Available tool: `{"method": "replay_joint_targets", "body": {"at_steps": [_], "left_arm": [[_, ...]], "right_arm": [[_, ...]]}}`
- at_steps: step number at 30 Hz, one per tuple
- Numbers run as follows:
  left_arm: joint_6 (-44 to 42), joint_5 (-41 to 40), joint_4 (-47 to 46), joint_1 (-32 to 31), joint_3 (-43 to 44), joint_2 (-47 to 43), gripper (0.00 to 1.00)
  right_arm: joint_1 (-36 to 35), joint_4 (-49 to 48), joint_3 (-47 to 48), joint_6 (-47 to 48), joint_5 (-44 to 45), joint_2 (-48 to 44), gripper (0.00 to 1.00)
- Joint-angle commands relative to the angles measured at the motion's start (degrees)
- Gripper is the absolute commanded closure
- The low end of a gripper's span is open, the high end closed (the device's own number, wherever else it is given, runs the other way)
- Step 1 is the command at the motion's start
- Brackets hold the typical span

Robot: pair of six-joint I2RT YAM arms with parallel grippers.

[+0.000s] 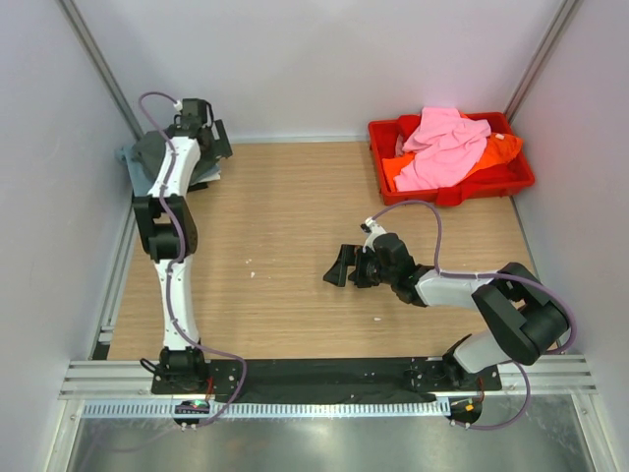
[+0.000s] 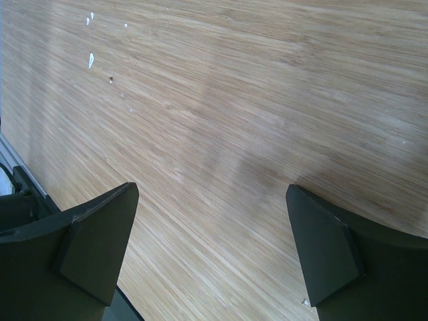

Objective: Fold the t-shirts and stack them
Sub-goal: Neatly place the folded tshirt to the corner, then reset both grippers

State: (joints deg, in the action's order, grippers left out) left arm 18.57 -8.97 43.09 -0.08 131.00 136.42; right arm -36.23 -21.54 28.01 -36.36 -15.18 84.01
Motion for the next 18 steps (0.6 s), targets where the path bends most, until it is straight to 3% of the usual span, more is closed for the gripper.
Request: {"method": "replay_joint_targets", "body": {"at_steps": [1,6,10,13,18], "left_arm": [[-2.04,1.24,-1.34,-3.00,1.10,-2.73,0.00],[-3.80,-3.68,0.68,-5.37,5.75,-8.09,0.01],[-3.89,-3.34,0.94,-6.86,4.71,-16.71,0.00],[-4.07,-3.33,1.03,-9.32,0.67,-24.69,0.00],[-4.94,-0.88,1.29,-15.73,-14.34,-40.13,0.00]], "right_arm": [[-0.51,1.94,-1.03,0.06,0.24,0.72,0.01],[-0.42,1.94,-1.12,-0.03,0.33,0.72,0.01],[-0.51,2.03,-0.94,-0.03,0.41,0.89,0.01],[-0.42,2.03,-1.03,0.06,0.59,0.72,0.01],[-0.42,1.85,-1.82,-0.12,1.38,-0.77,0.01]]}}
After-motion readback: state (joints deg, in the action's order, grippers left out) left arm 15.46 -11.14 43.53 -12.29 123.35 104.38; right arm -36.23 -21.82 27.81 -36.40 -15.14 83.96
